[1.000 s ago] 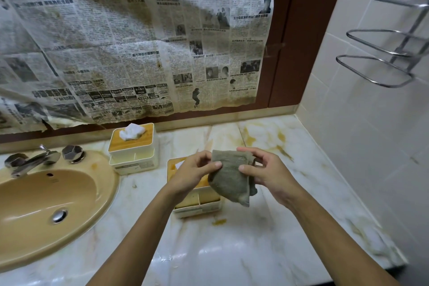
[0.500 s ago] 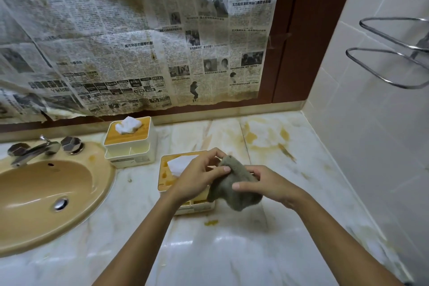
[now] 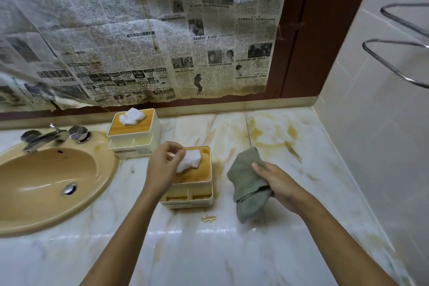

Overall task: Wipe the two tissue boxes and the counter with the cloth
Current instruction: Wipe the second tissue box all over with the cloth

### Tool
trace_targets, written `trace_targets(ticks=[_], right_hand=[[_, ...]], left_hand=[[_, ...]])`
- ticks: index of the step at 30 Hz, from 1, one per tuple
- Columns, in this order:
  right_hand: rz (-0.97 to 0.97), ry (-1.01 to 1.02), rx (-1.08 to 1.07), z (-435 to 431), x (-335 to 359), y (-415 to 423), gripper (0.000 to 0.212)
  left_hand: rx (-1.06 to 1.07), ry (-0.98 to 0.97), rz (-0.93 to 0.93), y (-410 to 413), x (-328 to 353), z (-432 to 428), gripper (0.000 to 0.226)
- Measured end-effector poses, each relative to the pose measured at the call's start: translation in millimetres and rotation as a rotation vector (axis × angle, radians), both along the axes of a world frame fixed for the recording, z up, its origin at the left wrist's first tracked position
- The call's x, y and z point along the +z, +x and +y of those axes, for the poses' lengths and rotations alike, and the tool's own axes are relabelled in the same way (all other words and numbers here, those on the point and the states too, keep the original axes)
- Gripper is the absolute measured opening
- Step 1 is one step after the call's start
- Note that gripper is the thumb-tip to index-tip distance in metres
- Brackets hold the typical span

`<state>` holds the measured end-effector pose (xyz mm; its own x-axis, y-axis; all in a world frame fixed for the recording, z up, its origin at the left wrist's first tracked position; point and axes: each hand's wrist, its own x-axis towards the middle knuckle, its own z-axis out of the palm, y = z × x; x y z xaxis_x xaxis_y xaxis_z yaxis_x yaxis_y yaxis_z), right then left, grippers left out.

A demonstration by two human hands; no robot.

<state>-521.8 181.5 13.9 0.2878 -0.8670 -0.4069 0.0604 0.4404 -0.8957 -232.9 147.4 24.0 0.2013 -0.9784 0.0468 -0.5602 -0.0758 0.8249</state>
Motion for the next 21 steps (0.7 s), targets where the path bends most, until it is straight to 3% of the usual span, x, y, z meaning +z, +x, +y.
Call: trace_targets(ticks=[4,7,9,16,21], right_hand=[[-0.018,0.048,-0.113,-2,-17,23,0.031],[0.0,0.025,-0.152,2,-35,57,0.035],[-0.026,0.037,-0.141,4,-49,80,0.04],[-0.041,0.238,-0.203,13,-68,130,0.049],[-0.21,0.267,-0.281,-7,-75,141,0.052]], left_hand=[[0.198,0.136,-0.403,0,-5,-8,0.057],[0.125,0.454,-0.46,-11,1,-16,0.098],[0.079,0.561,-0.43,-12,-2,-19,0.113],[0.057,0.567,-0.508,-20,-9,-27,0.133],[0.01,0.52,-0.588,-21,-17,-33,0.141]])
